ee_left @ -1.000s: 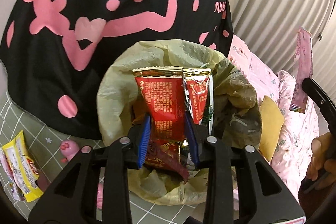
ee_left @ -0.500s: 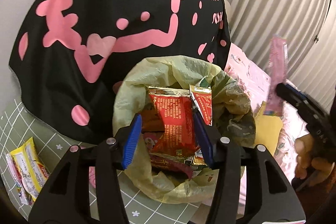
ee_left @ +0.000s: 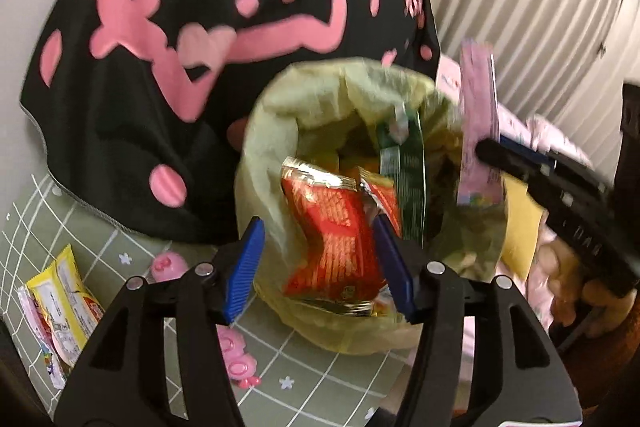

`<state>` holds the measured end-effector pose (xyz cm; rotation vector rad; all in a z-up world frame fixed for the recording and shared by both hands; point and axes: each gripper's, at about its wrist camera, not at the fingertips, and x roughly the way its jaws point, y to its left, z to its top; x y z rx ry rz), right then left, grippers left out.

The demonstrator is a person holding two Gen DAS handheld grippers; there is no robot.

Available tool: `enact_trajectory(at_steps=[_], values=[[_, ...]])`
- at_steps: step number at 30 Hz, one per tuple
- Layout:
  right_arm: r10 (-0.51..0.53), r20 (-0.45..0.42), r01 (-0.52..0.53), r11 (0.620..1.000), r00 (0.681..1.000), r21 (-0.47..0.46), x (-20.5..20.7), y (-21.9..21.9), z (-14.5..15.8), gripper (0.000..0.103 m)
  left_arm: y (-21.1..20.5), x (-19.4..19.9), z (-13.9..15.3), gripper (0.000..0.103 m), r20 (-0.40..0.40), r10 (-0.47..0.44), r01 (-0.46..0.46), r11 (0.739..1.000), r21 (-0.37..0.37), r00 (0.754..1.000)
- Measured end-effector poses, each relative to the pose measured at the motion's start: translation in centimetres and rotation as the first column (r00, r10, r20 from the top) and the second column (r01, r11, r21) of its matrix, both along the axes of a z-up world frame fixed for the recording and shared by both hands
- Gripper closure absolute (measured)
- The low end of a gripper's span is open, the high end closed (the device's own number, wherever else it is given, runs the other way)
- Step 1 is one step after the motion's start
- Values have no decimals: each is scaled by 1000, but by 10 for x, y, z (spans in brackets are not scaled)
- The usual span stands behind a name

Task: Collect trash
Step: 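Release red packet from left tool while right tool drops pink strip into yellow bag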

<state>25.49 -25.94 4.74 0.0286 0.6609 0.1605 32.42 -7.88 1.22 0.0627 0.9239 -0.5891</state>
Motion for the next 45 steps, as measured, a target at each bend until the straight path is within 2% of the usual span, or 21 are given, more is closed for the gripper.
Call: enact_trajectory(at_steps=[3, 7, 12, 14, 17, 21, 27, 29, 31, 33, 45], values=[[-8, 0, 8, 1000, 1000, -13, -4, 1, 0, 89, -6, -12, -2, 49, 15, -57, 57, 998, 34, 998], [-39, 1, 39, 999, 999, -3, -10, -5, 1, 89, -6, -19, 2, 49, 4, -88, 88, 996, 15, 996], [-52, 3, 52, 999, 999, -1, -18, -6, 2, 89, 9, -15, 18, 47, 39, -19, 22, 997, -70, 999], [-49, 0, 49, 999, 999, -2, -19, -4, 1, 89, 20, -13, 27, 47, 54, 24, -17, 992, -124, 998], [-39, -3, 39, 999, 999, 3, -18, 0, 1, 89, 37, -11, 36, 47, 78, 89, -75, 984, -161, 993], [-7, -5, 7, 1000, 1000, 0, -11, 12, 0, 89, 58, -10, 39, 47, 80, 155, -140, 977, -162, 985], [72, -9, -72, 997, 997, -6, 4, 39, -2, 89, 101, -15, 21, 47, 34, 257, -249, 956, -157, 966], [88, -16, -88, 996, 996, -21, 9, 49, -5, 83, 114, -20, 16, 47, 26, 288, -281, 948, -151, 957], [90, -19, -90, 995, 996, -34, 10, 54, -7, 72, 127, -24, 12, 47, 19, 318, -312, 939, -144, 948], [87, -25, -88, 995, 996, -46, 11, 58, -9, 70, 137, -27, 8, 47, 15, 344, -339, 930, -140, 939], [104, 5, -103, 992, 995, -74, 11, 83, 1, 67, 178, -46, -2, 47, 22, 411, -406, 906, -124, 911]])
